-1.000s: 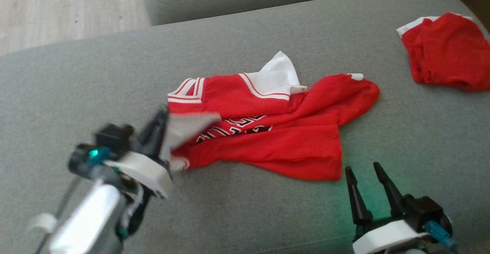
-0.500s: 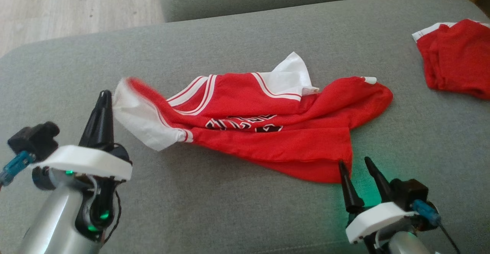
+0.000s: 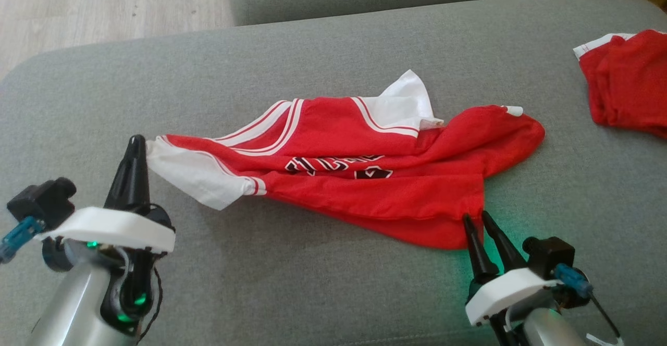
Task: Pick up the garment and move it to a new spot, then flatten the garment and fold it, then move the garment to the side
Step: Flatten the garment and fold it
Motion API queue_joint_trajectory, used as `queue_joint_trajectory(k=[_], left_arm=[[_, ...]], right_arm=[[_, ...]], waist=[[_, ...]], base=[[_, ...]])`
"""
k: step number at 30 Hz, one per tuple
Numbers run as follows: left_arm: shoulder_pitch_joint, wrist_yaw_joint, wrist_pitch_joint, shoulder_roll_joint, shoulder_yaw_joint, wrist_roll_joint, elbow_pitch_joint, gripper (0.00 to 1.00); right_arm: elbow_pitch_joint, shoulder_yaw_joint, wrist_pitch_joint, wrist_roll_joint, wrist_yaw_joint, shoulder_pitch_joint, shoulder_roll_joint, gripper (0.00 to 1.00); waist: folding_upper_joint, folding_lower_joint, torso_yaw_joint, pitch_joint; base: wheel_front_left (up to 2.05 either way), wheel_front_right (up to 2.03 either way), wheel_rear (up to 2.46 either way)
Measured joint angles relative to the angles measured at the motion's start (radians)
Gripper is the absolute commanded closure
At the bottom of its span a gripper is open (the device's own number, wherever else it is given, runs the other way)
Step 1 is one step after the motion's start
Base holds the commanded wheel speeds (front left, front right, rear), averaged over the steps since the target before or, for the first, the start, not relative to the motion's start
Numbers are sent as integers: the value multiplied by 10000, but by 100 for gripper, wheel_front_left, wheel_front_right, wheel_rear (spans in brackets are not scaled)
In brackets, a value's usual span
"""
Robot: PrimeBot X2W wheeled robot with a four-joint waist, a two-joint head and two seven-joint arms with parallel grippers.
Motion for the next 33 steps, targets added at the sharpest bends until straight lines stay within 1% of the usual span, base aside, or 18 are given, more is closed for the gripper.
queue_joint_trajectory(k=[2,3,4,5,11,12,13,16,18,21,23,27,30,31,33], left_arm=[[0,0,-38,0,17,8,48,100],[0,0,-59,0,19,48,71,100],[0,0,-84,0,21,82,84,100],[0,0,-84,0,23,84,100,100],[0,-13,-92,-13,171,79,186,100],[1,-29,-98,-40,276,48,142,100],[1,-105,-100,-96,470,-138,-81,100],[-27,-280,-107,-316,767,-543,-662,100],[-76,-286,-173,-437,966,-830,-1120,100],[-315,-293,-61,-606,1321,-1438,-1779,100],[-603,-247,203,-681,1358,-1774,-2128,100],[-1357,-46,842,-713,1407,-2276,-2688,100],[-2339,205,1302,-711,1475,-2543,-2941,100],[-2339,205,1302,-711,1475,-2543,-2941,100],[-3261,337,1576,-711,1563,-2635,-3032,100]], right_arm=[[13,2,0,50,-2,-22,0,63],[36,10,0,50,0,-22,0,81],[58,25,0,50,0,-21,0,96],[56,38,0,50,0,-21,0,100],[-568,-171,0,-161,0,-14,-2,100],[-826,-240,2,-240,-2,-14,0,100],[-1475,-502,2,-291,0,-17,2,100],[-2562,-1097,2,-585,0,-21,-2,100],[-3219,-1352,2,-828,0,-26,-2,100],[-4086,-1455,2,-1135,0,-142,-2,100],[-4456,-1423,0,-1258,0,-404,-2,100],[-4886,-1221,0,-1417,0,-1196,-119,100],[-4878,-1104,-2,-1396,0,-2145,-556,100],[-4878,-1104,-2,-1396,0,-2145,-556,100],[-4817,-1193,-4,-1404,0,-3002,-917,100]], waist=[[0,0,-14,3],[0,0,-22,-4],[0,0,-30,-15],[0,0,-42,-29],[0,0,-148,-216],[0,0,-174,-256],[0,0,-228,-332],[0,0,-268,-465],[0,0,-297,-546],[0,0,-415,-603],[0,0,-498,-678],[0,0,-663,-756],[0,0,-698,-667],[0,0,-698,-667],[0,0,-674,-513]], base=[[0,0,0],[0,0,0],[0,0,0],[0,0,0],[0,0,0],[0,0,0],[0,0,0],[0,0,0],[0,0,0],[0,0,0],[0,0,0],[0,0,0],[0,0,0],[0,0,0],[0,0,0]])
